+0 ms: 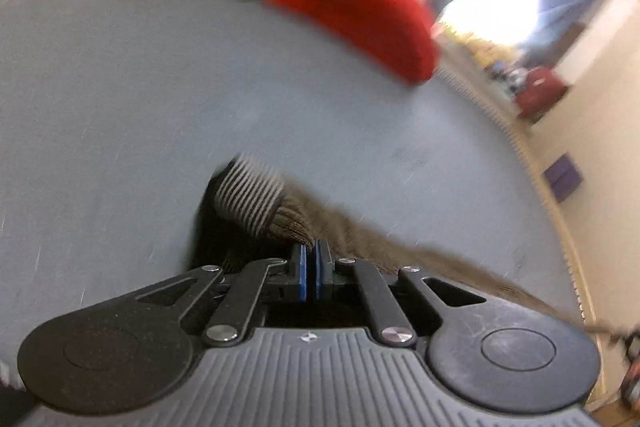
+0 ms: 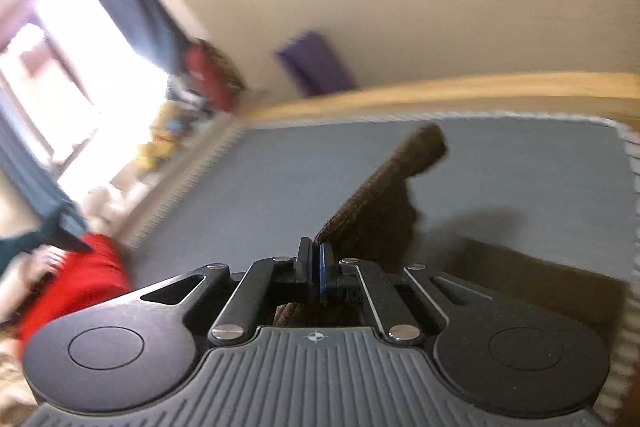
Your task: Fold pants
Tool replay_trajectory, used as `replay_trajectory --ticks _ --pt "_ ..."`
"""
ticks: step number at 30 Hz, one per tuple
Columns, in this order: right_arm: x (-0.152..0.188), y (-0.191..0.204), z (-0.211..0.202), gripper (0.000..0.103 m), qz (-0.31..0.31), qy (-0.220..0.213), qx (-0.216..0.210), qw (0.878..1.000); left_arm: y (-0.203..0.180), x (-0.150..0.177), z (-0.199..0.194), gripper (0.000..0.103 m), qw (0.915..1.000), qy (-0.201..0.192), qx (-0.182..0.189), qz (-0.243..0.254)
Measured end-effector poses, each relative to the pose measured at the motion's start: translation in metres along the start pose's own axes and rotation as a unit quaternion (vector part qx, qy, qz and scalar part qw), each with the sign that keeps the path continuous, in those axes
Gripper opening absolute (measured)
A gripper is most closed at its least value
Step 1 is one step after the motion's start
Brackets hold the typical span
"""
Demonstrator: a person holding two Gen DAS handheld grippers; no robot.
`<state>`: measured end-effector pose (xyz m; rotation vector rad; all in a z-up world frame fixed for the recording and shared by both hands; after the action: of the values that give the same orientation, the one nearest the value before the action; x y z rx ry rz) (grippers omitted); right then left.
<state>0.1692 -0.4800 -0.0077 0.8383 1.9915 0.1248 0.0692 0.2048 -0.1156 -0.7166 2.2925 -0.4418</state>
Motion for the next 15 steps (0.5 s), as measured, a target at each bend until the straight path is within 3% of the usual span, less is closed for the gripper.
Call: replay_trajectory --ticks 3,4,5,6,9,11,12,13,15 --pt "0.063 -0.062 0.009 0.003 -0.004 0.106 0.057 0.993 0.022 0.028 0.014 0.003 0.9971 0.064 -0.027 -0.032" --pt "0.081 -0.083 0.016 0.003 0.021 0.163 0.080 0.983 0.021 0.032 0.014 0.003 0.9970 0.067 -0.027 -0.026" --pt "0.088 -0.097 0.018 0.003 0.058 0.177 0.074 0.980 0.020 0.034 0.014 0.003 0.9972 0.065 -0.033 -0.015" --pt "0.089 -0.106 0.019 0.003 0.076 0.180 0.067 0.978 0.021 0.036 0.014 0.003 0.9970 0.064 -0.043 -0.006" --pt "0.077 -0.119 0.019 0.007 0.054 0.155 0.082 0.983 0.023 0.035 0.014 0.005 0.9969 0.063 -0.044 -0.020" --pt "0.070 -0.132 0.020 0.007 0.088 0.142 0.076 0.983 0.028 0.034 0.014 0.021 0.9963 0.056 -0.044 -0.048" --pt "0.068 -0.137 0.022 0.007 0.114 0.138 0.071 0.981 0.031 0.032 0.015 0.043 0.9959 0.050 -0.045 -0.061" --pt "0.066 -0.140 0.024 0.009 0.134 0.135 0.072 0.979 0.032 0.031 0.014 0.056 0.9957 0.044 -0.046 -0.068" --pt "0.067 -0.148 0.032 0.017 0.163 0.131 0.079 0.975 0.034 0.029 0.018 0.058 0.9951 0.042 -0.050 -0.074"
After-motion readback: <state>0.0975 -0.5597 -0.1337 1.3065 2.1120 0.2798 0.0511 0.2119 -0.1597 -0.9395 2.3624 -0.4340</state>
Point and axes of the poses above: each gripper's, at about its wrist camera, not at the fingertips, and z roughly the way its jaws point, y to its left, x to its underside, the point moved 8 cm from there along z, roughly the way its jaws point, and after that the axes turned 4 degrees about -z, right-handed, at the moved point
